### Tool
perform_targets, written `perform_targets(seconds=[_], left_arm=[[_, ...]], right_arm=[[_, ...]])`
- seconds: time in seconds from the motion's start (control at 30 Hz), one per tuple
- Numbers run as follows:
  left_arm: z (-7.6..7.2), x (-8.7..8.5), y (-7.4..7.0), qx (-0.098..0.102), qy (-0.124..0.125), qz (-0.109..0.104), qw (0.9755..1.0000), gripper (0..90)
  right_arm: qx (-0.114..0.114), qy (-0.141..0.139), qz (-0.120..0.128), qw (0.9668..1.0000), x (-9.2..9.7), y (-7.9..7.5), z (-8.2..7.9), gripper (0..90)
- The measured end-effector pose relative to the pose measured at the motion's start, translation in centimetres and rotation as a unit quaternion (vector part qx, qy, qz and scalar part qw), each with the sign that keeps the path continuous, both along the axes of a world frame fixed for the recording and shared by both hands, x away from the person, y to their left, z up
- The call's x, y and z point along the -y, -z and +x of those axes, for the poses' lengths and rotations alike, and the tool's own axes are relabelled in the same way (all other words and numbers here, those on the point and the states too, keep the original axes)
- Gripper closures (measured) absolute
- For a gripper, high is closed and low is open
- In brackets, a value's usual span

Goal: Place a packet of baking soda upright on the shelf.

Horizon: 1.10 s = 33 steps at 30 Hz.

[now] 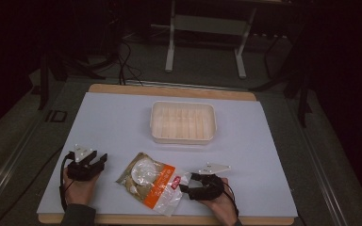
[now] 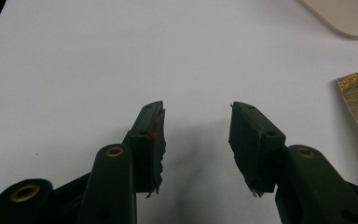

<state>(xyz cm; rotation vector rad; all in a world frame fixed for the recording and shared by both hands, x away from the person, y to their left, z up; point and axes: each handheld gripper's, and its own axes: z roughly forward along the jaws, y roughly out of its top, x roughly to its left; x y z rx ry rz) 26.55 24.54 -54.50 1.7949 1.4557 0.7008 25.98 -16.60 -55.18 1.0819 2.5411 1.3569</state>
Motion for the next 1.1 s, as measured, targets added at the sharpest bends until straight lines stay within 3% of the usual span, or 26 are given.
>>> perform_targets(seconds=[0.4, 0.57, 0.83, 0.9, 1.1], left_arm=[[0.0, 0.0, 0.0, 0.000, -0.001, 0.000, 1.0000, 54.9], [0.0, 0.0, 0.0, 0.000, 0.000, 0.002, 1.0000, 54.9], [0.0, 0.0, 0.0, 0.001, 0.000, 0.001, 1.0000, 54.7], [0.0, 0.0, 0.0, 0.001, 0.000, 0.001, 1.0000, 54.7], [0.0, 0.0, 0.0, 0.001, 0.000, 0.001, 1.0000, 54.6]], right_arm=[[-0.020, -0.026, 0.017, 0.9993, -1.1, 0.2, -0.5, 38.0], [-0.036, -0.035, 0.036, 0.9981, -1.7, 0.3, -0.7, 38.4], [-0.047, -0.039, 0.040, 0.9973, -3.1, 0.4, -0.9, 39.2], [-0.049, -0.037, 0.041, 0.9973, -3.3, 0.4, -0.9, 42.1], [-0.067, -0.042, 0.048, 0.9957, -3.6, 0.5, -1.0, 62.5]])
